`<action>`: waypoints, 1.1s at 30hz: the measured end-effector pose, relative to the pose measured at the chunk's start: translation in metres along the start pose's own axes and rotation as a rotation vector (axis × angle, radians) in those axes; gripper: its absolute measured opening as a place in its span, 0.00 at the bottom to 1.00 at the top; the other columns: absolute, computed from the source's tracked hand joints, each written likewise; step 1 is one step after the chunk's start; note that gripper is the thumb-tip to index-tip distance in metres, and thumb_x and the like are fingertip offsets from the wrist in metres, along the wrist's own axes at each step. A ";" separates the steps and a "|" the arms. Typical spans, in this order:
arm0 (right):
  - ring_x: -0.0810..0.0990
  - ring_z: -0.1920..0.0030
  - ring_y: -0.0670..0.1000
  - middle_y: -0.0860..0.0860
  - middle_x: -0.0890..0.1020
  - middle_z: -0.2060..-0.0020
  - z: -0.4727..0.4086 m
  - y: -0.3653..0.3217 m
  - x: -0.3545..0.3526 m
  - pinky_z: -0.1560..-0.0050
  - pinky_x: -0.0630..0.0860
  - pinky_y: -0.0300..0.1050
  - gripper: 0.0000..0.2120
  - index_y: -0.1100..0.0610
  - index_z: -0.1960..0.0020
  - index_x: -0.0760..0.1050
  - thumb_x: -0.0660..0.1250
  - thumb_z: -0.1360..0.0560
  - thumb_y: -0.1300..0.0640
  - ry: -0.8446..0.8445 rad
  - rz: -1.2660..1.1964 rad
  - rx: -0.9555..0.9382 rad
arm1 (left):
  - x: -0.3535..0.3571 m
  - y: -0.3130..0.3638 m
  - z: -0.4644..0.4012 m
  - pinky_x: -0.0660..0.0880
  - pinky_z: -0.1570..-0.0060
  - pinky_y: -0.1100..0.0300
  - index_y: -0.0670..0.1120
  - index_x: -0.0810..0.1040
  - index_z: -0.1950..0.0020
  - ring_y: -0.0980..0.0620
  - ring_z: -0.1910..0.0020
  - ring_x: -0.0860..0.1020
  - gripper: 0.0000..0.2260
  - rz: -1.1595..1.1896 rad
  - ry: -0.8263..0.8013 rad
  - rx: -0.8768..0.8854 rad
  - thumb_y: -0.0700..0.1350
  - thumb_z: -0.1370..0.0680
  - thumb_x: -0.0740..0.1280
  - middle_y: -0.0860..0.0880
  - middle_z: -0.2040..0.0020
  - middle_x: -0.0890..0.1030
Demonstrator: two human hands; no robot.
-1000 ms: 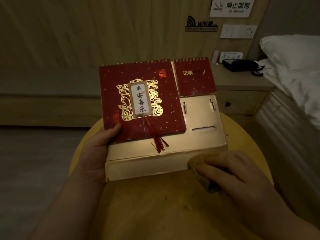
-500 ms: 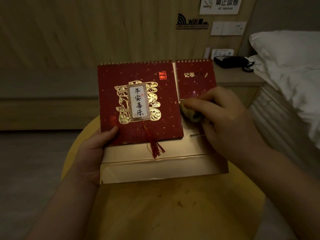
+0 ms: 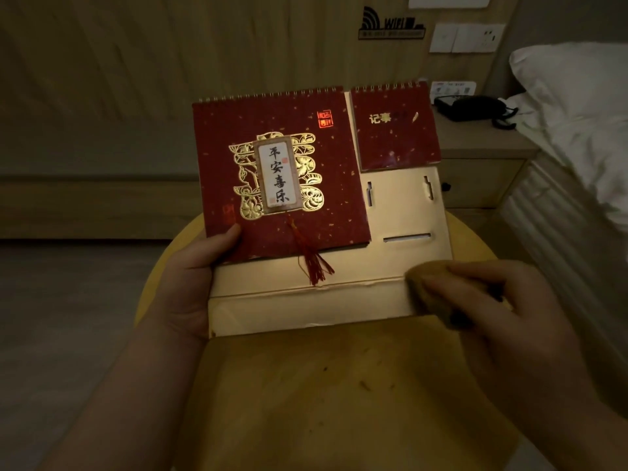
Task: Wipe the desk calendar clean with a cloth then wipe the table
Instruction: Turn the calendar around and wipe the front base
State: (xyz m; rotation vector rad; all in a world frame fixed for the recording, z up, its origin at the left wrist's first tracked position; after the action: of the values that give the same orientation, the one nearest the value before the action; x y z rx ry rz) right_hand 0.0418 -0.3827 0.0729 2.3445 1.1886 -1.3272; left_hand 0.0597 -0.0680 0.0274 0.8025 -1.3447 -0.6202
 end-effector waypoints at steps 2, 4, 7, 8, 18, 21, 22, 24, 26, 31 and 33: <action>0.78 0.43 0.60 0.56 0.76 0.41 0.001 0.014 -0.001 0.45 0.73 0.48 0.19 0.55 0.32 0.81 0.67 0.23 0.61 0.126 0.056 0.072 | 0.001 -0.001 0.001 0.83 0.48 0.44 0.46 0.86 0.38 0.40 0.42 0.85 0.20 0.003 0.012 -0.033 0.46 0.29 0.74 0.41 0.38 0.86; 0.78 0.43 0.63 0.59 0.77 0.41 0.003 0.015 0.007 0.47 0.76 0.53 0.21 0.56 0.32 0.80 0.68 0.24 0.63 0.135 0.098 0.072 | 0.001 -0.002 0.000 0.83 0.47 0.43 0.44 0.85 0.35 0.39 0.41 0.85 0.21 0.036 0.018 -0.061 0.45 0.28 0.73 0.40 0.37 0.85; 0.78 0.45 0.64 0.62 0.79 0.43 -0.002 -0.005 0.021 0.49 0.76 0.54 0.16 0.57 0.32 0.81 0.61 0.15 0.54 0.134 0.046 0.005 | 0.004 -0.003 0.001 0.84 0.49 0.45 0.46 0.87 0.39 0.40 0.43 0.86 0.16 0.055 -0.016 -0.045 0.44 0.26 0.71 0.41 0.40 0.86; 0.78 0.44 0.64 0.61 0.79 0.43 -0.006 -0.011 0.025 0.48 0.77 0.54 0.19 0.58 0.32 0.81 0.59 0.14 0.51 0.105 0.003 -0.005 | 0.008 -0.004 0.001 0.84 0.50 0.46 0.46 0.87 0.40 0.41 0.44 0.86 0.15 0.064 -0.037 -0.042 0.44 0.25 0.71 0.42 0.41 0.87; 0.76 0.50 0.58 0.56 0.80 0.49 -0.051 -0.120 0.093 0.58 0.77 0.54 0.10 0.56 0.38 0.82 0.70 0.19 0.60 0.095 -0.174 -0.095 | 0.033 -0.015 0.000 0.84 0.49 0.46 0.39 0.76 0.27 0.40 0.49 0.87 0.23 0.096 -0.032 -0.074 0.41 0.22 0.66 0.38 0.43 0.86; 0.75 0.51 0.57 0.56 0.79 0.50 -0.055 -0.133 0.100 0.61 0.77 0.53 0.10 0.56 0.38 0.82 0.70 0.19 0.60 0.087 -0.163 -0.101 | 0.030 -0.015 0.000 0.84 0.48 0.47 0.39 0.75 0.26 0.41 0.50 0.86 0.26 0.103 -0.004 -0.091 0.43 0.24 0.68 0.39 0.43 0.86; 0.76 0.50 0.57 0.56 0.79 0.49 -0.055 -0.133 0.098 0.61 0.78 0.52 0.10 0.56 0.37 0.82 0.71 0.19 0.59 0.079 -0.165 -0.109 | 0.028 -0.014 0.000 0.84 0.49 0.47 0.39 0.75 0.27 0.41 0.49 0.86 0.25 0.114 -0.004 -0.094 0.43 0.24 0.67 0.39 0.43 0.86; 0.77 0.47 0.57 0.57 0.81 0.47 -0.051 -0.123 0.093 0.57 0.80 0.51 0.11 0.56 0.37 0.82 0.72 0.19 0.59 0.060 -0.176 -0.086 | 0.026 -0.013 0.001 0.84 0.49 0.44 0.40 0.78 0.29 0.39 0.47 0.86 0.22 0.137 -0.034 -0.096 0.43 0.23 0.65 0.38 0.41 0.86; 0.78 0.44 0.58 0.58 0.81 0.45 -0.046 -0.102 0.080 0.51 0.79 0.47 0.13 0.57 0.35 0.83 0.73 0.20 0.59 0.033 -0.176 -0.032 | 0.023 -0.012 0.001 0.83 0.46 0.42 0.41 0.81 0.32 0.38 0.45 0.86 0.19 0.146 -0.066 -0.095 0.42 0.21 0.64 0.37 0.40 0.85; 0.85 0.53 0.58 0.57 0.86 0.54 -0.029 -0.016 0.041 0.51 0.84 0.64 0.14 0.56 0.47 0.86 0.67 0.18 0.48 0.073 -0.240 0.098 | 0.010 -0.006 0.001 0.84 0.49 0.43 0.44 0.86 0.37 0.39 0.44 0.86 0.17 0.116 -0.071 -0.057 0.43 0.25 0.70 0.39 0.39 0.86; 0.83 0.50 0.63 0.61 0.83 0.48 -0.022 0.004 0.026 0.51 0.82 0.63 0.12 0.57 0.41 0.86 0.68 0.20 0.55 0.107 -0.098 0.162 | 0.008 -0.004 0.003 0.84 0.52 0.46 0.46 0.88 0.41 0.40 0.46 0.87 0.15 0.102 -0.085 -0.035 0.43 0.25 0.69 0.41 0.42 0.87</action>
State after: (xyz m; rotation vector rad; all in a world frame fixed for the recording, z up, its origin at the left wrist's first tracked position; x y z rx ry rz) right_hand 0.0656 -0.3595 0.0645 2.5285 1.2871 -1.3937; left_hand 0.0586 -0.0772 0.0295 0.6812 -1.4391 -0.6016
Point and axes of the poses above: each hand's wrist, its own z-axis away from the middle knuckle, its own x-axis out of the palm, y = z × x, the point moved 5 cm from there along -z, towards the middle knuckle
